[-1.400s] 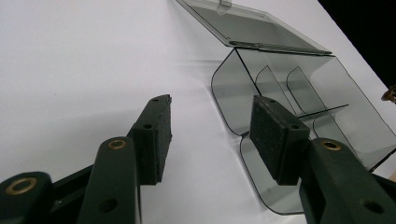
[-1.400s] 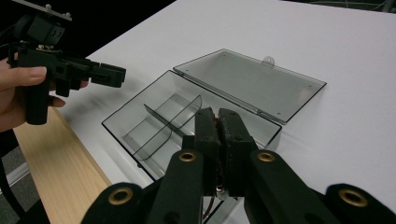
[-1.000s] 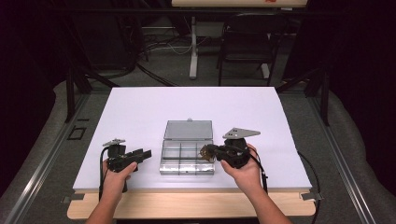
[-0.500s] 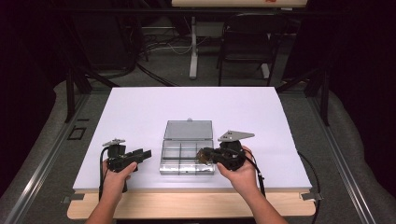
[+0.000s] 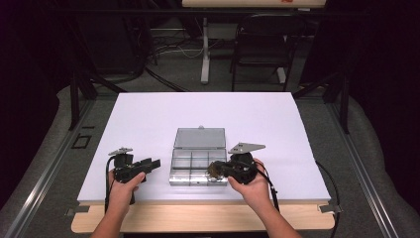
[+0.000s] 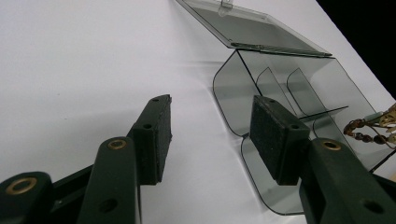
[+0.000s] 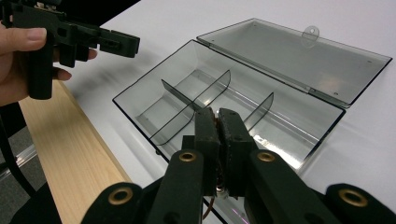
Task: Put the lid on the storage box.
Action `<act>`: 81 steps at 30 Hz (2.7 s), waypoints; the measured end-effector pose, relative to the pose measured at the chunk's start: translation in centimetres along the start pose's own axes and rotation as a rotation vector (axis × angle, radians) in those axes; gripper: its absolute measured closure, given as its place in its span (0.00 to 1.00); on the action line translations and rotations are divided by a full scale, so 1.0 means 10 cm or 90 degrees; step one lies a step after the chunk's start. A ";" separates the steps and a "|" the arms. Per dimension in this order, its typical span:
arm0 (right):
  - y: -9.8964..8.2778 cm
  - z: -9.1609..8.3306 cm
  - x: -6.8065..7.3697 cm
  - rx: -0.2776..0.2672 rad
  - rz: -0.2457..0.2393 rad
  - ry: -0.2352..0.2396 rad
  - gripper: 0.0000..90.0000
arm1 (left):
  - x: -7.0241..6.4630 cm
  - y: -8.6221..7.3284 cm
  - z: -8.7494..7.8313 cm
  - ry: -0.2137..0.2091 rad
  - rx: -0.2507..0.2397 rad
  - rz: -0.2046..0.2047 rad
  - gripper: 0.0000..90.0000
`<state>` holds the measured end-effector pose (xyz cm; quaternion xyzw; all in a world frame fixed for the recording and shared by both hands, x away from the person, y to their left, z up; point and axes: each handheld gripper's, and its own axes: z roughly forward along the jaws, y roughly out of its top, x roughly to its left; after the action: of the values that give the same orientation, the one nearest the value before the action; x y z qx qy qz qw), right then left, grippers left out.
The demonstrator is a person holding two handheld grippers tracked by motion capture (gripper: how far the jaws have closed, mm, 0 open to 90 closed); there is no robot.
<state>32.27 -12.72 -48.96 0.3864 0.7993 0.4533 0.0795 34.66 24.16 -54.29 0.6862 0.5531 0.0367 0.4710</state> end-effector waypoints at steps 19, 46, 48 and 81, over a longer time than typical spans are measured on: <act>-0.11 0.13 -0.09 0.025 0.022 -0.008 0.97 | 0.00 0.00 0.00 0.002 0.001 -0.001 0.54; -0.21 0.27 -0.18 0.052 0.033 -0.015 0.97 | 0.01 -0.01 0.01 0.003 0.001 -0.001 0.54; -0.21 0.28 -0.18 0.057 0.030 -0.015 0.97 | 0.01 -0.01 0.01 0.003 0.002 -0.001 0.54; -0.28 0.39 -0.19 0.083 0.022 -0.032 0.96 | 0.00 -0.01 0.02 0.002 0.003 0.000 0.54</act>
<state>33.90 -12.23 -53.82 0.4160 0.8180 0.3918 0.0662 34.70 24.08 -54.45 0.6870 0.5542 0.0366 0.4686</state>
